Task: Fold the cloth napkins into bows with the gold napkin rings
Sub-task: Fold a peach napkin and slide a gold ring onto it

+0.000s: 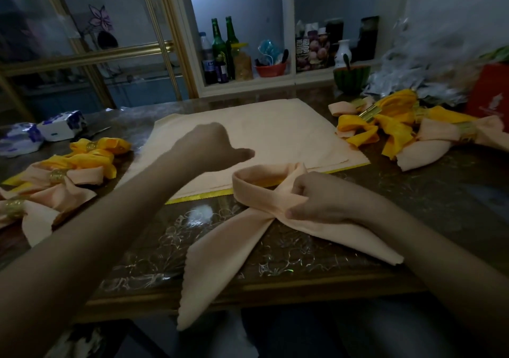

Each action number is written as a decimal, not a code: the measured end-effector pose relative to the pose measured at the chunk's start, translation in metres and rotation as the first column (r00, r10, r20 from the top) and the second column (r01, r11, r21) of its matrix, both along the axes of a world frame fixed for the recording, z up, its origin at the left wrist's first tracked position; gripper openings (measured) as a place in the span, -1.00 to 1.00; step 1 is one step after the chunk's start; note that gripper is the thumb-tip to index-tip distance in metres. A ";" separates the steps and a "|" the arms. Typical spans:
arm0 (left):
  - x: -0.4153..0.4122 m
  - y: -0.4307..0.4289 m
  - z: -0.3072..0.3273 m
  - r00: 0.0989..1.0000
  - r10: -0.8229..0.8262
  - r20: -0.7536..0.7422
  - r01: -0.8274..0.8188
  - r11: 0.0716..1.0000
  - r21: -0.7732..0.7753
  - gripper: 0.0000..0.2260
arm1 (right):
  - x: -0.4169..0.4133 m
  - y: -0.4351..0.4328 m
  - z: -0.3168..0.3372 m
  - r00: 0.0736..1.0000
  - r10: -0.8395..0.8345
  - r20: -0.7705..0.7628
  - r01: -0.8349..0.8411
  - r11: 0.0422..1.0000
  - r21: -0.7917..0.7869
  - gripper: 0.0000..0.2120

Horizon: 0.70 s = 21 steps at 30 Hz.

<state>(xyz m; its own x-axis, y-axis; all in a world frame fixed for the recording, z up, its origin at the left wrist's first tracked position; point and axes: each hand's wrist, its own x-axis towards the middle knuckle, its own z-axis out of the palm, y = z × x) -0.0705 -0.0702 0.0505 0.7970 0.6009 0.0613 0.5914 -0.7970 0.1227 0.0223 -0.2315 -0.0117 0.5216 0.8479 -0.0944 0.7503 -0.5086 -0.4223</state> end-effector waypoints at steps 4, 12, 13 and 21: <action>0.040 -0.012 -0.023 0.987 -0.158 -0.018 0.159 0.986 0.049 -0.58 | -0.002 -0.005 -0.006 0.999 0.018 -0.027 -0.014 0.990 0.137 -0.47; 0.067 0.009 -0.061 0.959 -0.244 0.145 0.237 0.969 0.069 -0.81 | 0.000 0.000 -0.022 0.997 0.071 0.044 -0.075 0.992 0.100 -0.62; 0.067 0.011 -0.063 0.955 -0.233 0.181 0.218 0.971 0.100 -0.81 | 0.000 0.000 -0.023 0.997 0.068 0.044 -0.073 0.991 0.115 -0.64; 0.030 0.018 -0.061 0.989 0.126 0.077 -0.108 0.973 -0.202 -0.51 | -0.006 -0.013 -0.031 0.981 0.019 0.191 -0.095 0.912 0.399 -0.90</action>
